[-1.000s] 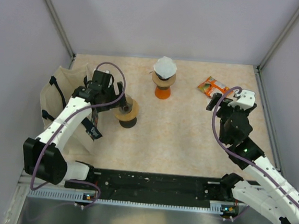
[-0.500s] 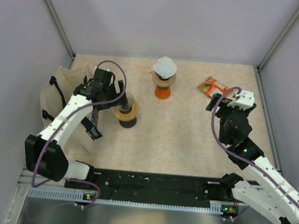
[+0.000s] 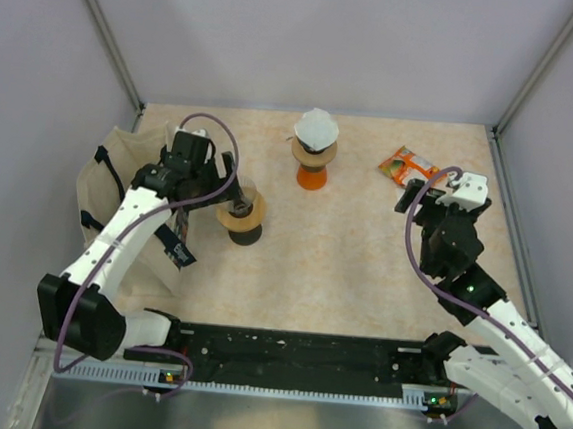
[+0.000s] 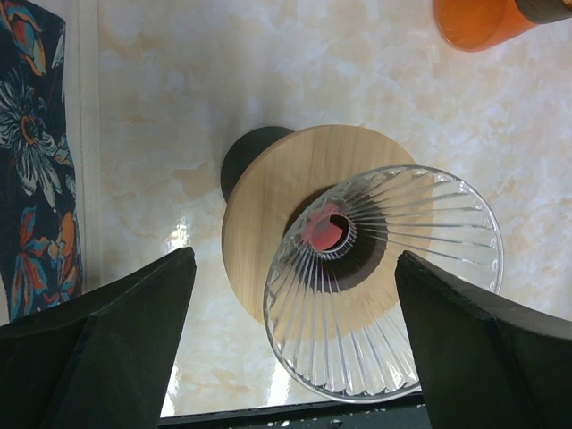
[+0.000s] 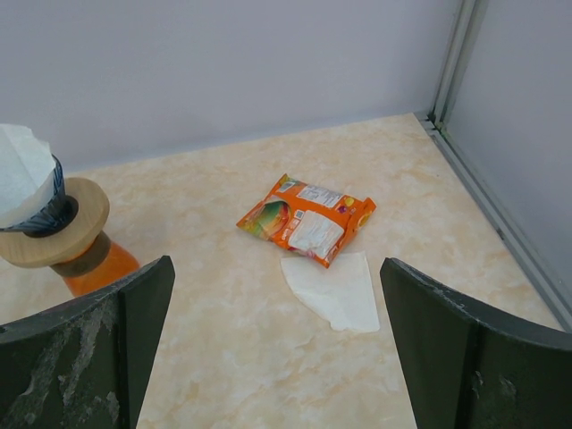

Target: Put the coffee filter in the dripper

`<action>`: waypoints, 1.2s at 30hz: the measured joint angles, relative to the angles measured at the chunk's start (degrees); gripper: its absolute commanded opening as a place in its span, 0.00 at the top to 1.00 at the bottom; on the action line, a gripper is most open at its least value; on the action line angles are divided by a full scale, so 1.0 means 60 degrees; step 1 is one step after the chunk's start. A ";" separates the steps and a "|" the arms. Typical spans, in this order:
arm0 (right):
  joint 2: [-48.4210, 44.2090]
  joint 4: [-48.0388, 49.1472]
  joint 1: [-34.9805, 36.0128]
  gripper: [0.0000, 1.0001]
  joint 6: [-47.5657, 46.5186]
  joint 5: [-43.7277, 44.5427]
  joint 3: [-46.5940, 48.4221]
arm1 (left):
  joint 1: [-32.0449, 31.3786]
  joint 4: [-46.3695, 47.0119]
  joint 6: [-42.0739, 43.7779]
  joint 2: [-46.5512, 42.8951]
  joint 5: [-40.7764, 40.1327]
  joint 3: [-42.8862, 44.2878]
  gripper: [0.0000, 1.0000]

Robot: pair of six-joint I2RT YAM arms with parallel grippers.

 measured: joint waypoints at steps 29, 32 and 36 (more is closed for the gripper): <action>0.6958 -0.3453 -0.4309 0.06 -0.2896 -0.5996 0.3650 | -0.0565 0.1876 0.0758 -0.2834 0.2488 -0.0113 0.01; 0.8054 -0.3865 -0.4641 0.14 -0.4175 -0.6652 0.4313 | -0.0616 0.2218 0.0914 -0.2958 0.2772 -0.0576 0.01; 0.8819 -0.4510 -0.4951 0.26 -0.5537 -0.7344 0.4481 | -0.0630 0.2568 0.1104 -0.3217 0.3034 -0.1093 0.01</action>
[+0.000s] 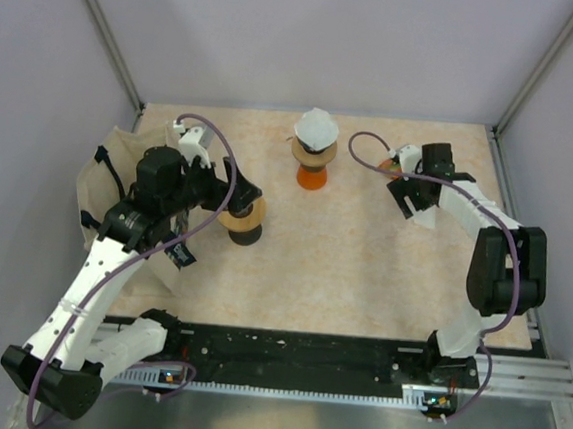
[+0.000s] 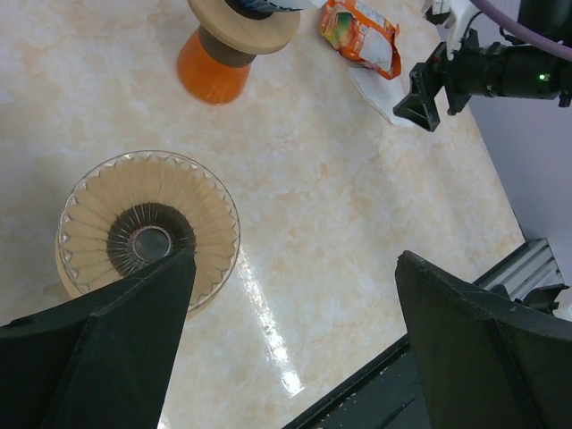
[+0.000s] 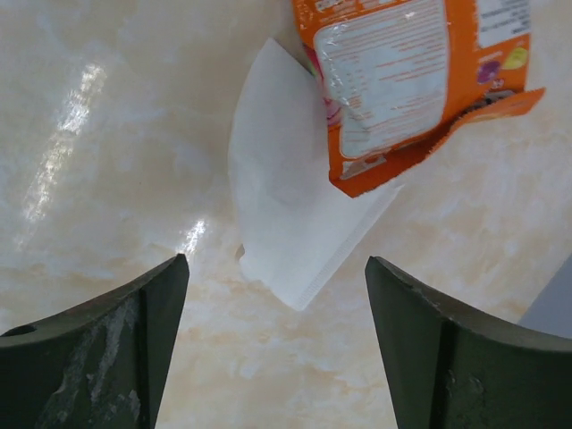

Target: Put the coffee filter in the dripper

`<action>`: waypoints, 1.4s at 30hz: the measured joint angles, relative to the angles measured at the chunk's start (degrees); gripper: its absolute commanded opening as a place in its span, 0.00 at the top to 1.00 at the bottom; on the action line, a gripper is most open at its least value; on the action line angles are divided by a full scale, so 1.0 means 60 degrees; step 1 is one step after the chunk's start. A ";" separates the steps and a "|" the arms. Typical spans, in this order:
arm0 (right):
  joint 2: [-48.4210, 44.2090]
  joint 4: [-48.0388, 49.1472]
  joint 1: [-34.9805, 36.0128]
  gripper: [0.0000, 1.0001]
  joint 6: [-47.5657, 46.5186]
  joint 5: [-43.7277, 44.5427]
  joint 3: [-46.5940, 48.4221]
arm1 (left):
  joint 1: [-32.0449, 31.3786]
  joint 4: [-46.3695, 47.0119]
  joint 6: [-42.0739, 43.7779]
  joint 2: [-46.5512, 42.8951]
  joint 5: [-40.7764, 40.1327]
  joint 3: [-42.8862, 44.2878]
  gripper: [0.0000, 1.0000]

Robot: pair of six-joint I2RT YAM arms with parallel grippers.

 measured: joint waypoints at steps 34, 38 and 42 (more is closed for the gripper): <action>0.2616 -0.0965 -0.0423 1.00 -0.0532 -0.1086 0.1617 | -0.0055 0.0087 0.0364 0.0029 -0.0718 -0.0055 0.01; 0.1657 -0.0175 -0.0423 1.00 0.0208 -0.1359 0.0882 | -0.0055 0.0087 0.0364 0.0025 -0.0787 -0.0055 0.01; 0.0335 0.0539 -0.0423 1.00 0.1206 -0.1858 0.0237 | -0.0055 0.0087 0.0361 0.0022 -0.0798 -0.0055 0.01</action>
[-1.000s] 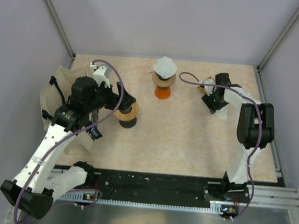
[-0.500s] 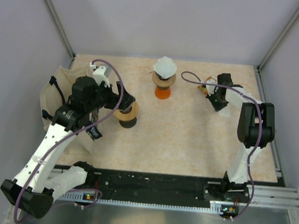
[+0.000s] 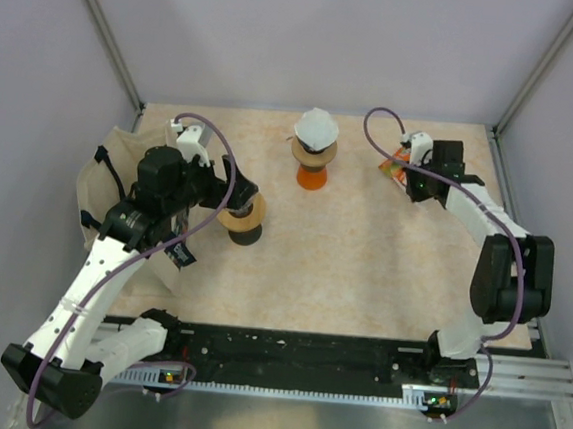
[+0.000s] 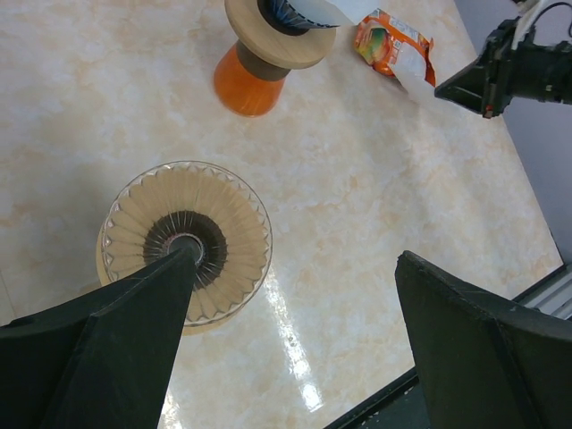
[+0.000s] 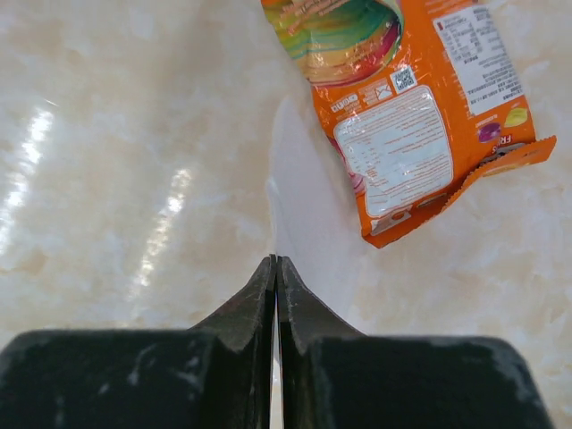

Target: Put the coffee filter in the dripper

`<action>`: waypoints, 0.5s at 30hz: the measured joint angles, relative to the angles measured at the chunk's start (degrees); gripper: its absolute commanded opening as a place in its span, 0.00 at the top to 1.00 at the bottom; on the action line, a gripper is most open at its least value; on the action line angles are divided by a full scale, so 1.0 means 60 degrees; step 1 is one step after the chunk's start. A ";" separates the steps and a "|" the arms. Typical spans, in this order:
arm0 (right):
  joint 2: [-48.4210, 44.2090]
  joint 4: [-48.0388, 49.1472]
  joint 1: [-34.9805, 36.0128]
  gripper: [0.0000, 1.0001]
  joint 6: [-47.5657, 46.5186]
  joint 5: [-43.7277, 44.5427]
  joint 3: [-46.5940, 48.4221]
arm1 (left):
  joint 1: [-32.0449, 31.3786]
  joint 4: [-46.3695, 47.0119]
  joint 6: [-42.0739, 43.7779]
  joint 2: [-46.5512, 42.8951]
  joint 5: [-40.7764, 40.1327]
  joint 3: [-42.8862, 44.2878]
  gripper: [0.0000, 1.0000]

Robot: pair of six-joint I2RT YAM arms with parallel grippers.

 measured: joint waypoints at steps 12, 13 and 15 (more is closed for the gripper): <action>-0.3654 0.1756 0.0004 1.00 0.3439 -0.2306 -0.2991 | -0.0113 0.0189 -0.0335 0.0146 0.0514 0.0004 0.01; -0.4018 0.1905 0.0011 1.00 0.3767 -0.2521 -0.3279 | -0.0189 0.0262 -0.0423 0.0237 0.0612 0.0018 0.01; -0.4670 0.2149 0.0029 1.00 0.4309 -0.2794 -0.3748 | -0.0623 0.0339 -0.0576 0.0663 0.0612 0.0215 0.01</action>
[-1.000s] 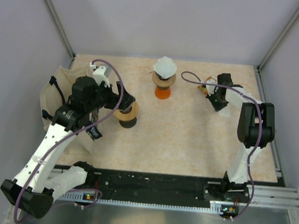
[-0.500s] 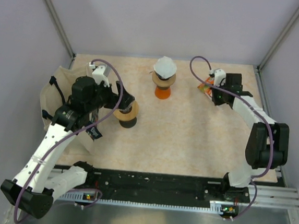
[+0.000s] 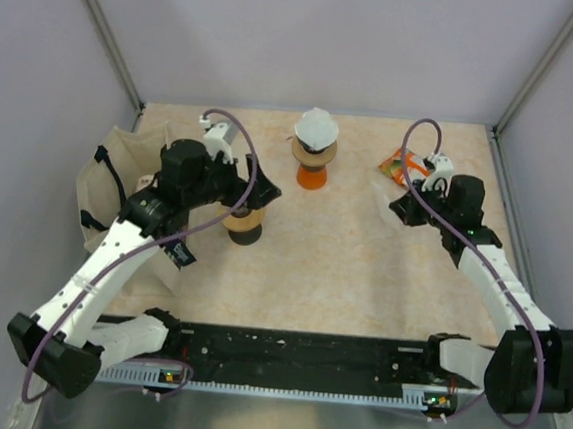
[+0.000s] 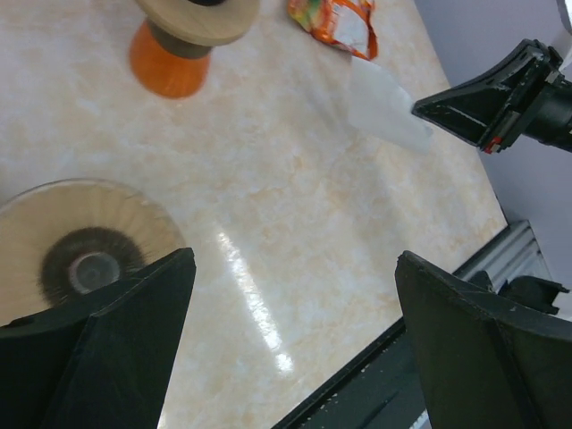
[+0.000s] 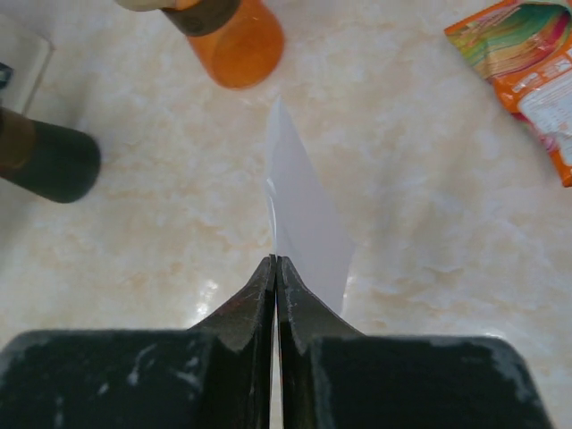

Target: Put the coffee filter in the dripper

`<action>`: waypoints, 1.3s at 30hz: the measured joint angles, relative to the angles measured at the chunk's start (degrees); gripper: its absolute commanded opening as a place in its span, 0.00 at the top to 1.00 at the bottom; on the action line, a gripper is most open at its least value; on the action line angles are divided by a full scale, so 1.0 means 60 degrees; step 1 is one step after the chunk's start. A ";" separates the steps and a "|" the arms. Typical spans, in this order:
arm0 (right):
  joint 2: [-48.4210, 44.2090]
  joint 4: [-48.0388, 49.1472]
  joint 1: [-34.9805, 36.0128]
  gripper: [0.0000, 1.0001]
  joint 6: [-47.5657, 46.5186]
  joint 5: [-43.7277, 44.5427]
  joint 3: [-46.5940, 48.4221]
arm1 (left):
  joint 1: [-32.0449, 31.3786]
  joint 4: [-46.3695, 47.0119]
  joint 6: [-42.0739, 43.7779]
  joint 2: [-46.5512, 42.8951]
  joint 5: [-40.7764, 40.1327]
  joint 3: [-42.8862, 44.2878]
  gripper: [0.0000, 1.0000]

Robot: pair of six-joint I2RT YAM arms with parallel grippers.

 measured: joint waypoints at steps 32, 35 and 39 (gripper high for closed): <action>-0.4728 0.5592 0.1355 1.00 0.3016 -0.3326 -0.3166 | -0.3337 0.2994 -0.2506 0.4579 0.0889 0.2004 0.10; -0.4743 0.5570 0.1413 1.00 0.2852 -0.3326 -0.3166 | -0.3377 0.3071 -0.2619 0.4605 0.1020 0.2004 0.32; -0.4758 0.5548 0.1421 1.00 0.2692 -0.3268 -0.3166 | -0.3475 0.3217 -0.2728 0.4754 0.1162 0.2040 0.59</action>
